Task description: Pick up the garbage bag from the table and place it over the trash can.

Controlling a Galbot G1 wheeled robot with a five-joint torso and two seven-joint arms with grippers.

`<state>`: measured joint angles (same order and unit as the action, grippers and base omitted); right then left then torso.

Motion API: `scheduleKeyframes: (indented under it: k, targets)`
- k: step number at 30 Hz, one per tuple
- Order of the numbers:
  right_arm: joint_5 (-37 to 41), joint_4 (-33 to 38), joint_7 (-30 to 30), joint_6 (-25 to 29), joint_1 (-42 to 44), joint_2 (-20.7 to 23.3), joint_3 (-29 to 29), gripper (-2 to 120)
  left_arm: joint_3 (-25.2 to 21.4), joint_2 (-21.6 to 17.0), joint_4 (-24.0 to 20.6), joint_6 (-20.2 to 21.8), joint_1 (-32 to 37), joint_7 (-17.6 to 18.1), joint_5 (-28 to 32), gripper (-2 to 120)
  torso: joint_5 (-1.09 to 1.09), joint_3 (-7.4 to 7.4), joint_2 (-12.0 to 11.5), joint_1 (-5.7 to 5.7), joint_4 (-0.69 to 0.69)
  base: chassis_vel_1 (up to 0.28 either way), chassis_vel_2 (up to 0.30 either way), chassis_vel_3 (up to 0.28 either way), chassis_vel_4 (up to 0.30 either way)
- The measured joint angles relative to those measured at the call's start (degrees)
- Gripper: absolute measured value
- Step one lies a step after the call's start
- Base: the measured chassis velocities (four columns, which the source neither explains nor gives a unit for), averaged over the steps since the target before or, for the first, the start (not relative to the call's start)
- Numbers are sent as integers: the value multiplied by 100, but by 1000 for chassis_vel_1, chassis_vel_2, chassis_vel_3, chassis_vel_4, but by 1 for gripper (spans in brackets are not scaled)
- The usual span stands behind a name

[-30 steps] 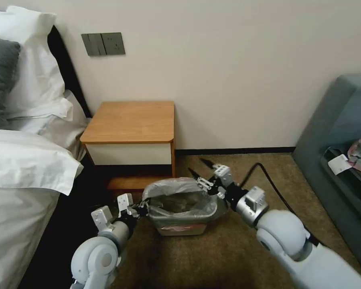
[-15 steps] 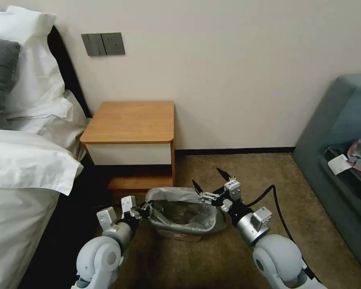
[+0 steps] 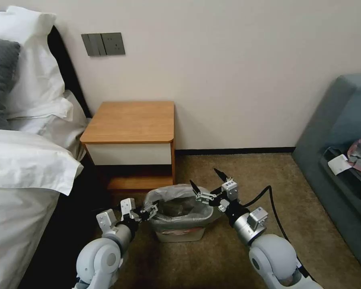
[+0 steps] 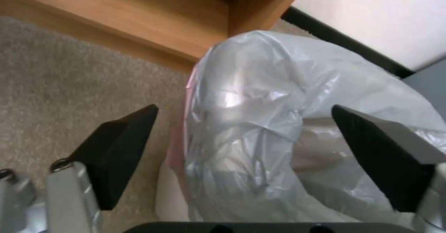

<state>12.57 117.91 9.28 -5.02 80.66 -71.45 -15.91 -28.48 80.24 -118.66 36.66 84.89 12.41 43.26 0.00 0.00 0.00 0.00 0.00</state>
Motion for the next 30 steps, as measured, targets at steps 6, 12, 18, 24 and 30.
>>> scheduleKeyframes:
  k: [6,12,18,24,30]
  targets:
    - [-6,0,2,1,-5,-21,-1,100,-54,-103,15,-31,19,-24,-172,97,0,0,0,0,0,0,0,0,0]
    - [-583,-16,-825,6,74,-309,-15,100,-2,-233,114,-854,-14,-321,-1351,100,-1,0,0,0,0,0,0,0,0]
    - [-1162,-258,-1829,260,468,-748,-179,100,-19,-553,619,-2460,-228,-519,-2254,100,-1,0,0,1,-1,0,0,0,0]
    - [-1594,-532,-1978,1187,731,-1225,-520,100,-73,-663,924,-3193,-149,-676,-2519,100,-1,0,0,1,0,0,0,0,0]
    - [-1629,-562,-1861,1330,769,-1345,-621,100,-82,-562,1118,-3607,-106,-829,-2661,100,0,0,0,1,0,0,0,0,0]
